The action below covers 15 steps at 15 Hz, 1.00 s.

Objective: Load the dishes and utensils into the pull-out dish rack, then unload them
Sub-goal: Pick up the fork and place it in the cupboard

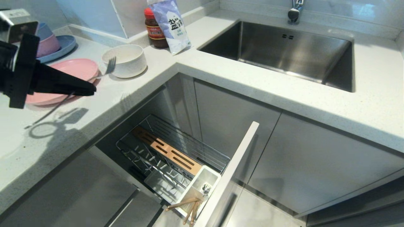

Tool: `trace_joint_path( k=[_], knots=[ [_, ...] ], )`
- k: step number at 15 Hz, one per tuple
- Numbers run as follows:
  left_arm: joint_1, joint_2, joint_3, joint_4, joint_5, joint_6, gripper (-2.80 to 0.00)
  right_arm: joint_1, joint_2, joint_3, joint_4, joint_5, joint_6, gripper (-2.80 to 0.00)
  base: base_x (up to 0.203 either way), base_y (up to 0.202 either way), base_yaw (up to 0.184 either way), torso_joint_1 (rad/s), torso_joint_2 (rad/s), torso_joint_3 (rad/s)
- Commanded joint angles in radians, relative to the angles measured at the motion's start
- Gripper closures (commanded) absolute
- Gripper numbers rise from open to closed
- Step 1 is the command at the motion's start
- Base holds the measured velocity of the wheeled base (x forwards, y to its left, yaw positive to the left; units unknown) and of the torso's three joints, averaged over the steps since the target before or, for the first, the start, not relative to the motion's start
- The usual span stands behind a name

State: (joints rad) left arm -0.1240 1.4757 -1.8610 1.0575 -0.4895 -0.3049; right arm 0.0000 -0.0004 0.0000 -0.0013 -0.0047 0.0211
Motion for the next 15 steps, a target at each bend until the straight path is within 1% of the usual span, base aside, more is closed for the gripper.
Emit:
trace_joint_path(
  k=[1, 2, 3, 5, 6, 8, 9, 10, 11, 13, 15],
  knots=[
    [-0.134, 0.031, 0.055, 0.026, 0.063, -0.001, 0.0, 0.0, -0.003, 0.002, 0.0, 0.0, 0.0, 0.0, 0.0, 0.0, 0.0, 0.0, 0.0, 0.0],
    [-0.173, 0.049, 0.076, 0.04, 0.091, -0.001, 0.0, 0.0, -0.003, 0.002, 0.0, 0.0, 0.0, 0.0, 0.0, 0.0, 0.0, 0.0, 0.0, 0.0],
    [-0.205, 0.062, 0.09, 0.057, 0.1, 0.004, 0.0, 0.0, -0.003, 0.002, 0.0, 0.0, 0.0, 0.0, 0.0, 0.0, 0.0, 0.0, 0.0, 0.0],
    [-0.263, 0.088, 0.117, 0.109, 0.106, 0.064, 0.0, 0.0, -0.003, 0.002, 0.0, 0.0, 0.0, 0.0, 0.0, 0.0, 0.0, 0.0, 0.0, 0.0],
    [-0.282, 0.105, 0.12, 0.136, 0.106, 0.085, 0.0, 0.0, -0.003, 0.002, 0.0, 0.0, 0.0, 0.0, 0.0, 0.0, 0.0, 0.0, 0.0, 0.0],
    [-0.303, 0.137, 0.148, 0.155, 0.108, 0.119, 0.0, 0.0, -0.003, 0.002, 0.0, 0.0, 0.0, 0.0, 0.0, 0.0, 0.0, 0.0, 0.0, 0.0],
    [-0.318, 0.143, 0.158, 0.156, 0.112, 0.123, 0.0, 0.0, -0.003, 0.002, 0.0, 0.0, 0.0, 0.0, 0.0, 0.0, 0.0, 0.0, 0.0, 0.0],
    [-0.351, 0.15, 0.177, 0.155, 0.135, 0.124, 0.0, 0.0, -0.003, 0.002, 0.0, 0.0, 0.0, 0.0, 0.0, 0.0, 0.0, 0.0, 0.0, 0.0],
    [-0.382, 0.165, 0.196, 0.154, 0.179, 0.124, 0.0, 0.0, -0.003, 0.002, 0.0, 0.0, 0.0, 0.0, 0.0, 0.0, 0.0, 0.0, 0.0, 0.0],
    [-0.416, 0.218, 0.218, 0.153, 0.232, 0.122, 0.0, 0.0, -0.003, 0.002, 0.0, 0.0, 0.0, 0.0, 0.0, 0.0, 0.0, 0.0, 0.0, 0.0],
    [-0.427, 0.28, 0.238, 0.138, 0.242, 0.119, 0.0, 0.0, -0.003, 0.002, 0.0, 0.0, 0.0, 0.0, 0.0, 0.0, 0.0, 0.0, 0.0, 0.0]
  ],
)
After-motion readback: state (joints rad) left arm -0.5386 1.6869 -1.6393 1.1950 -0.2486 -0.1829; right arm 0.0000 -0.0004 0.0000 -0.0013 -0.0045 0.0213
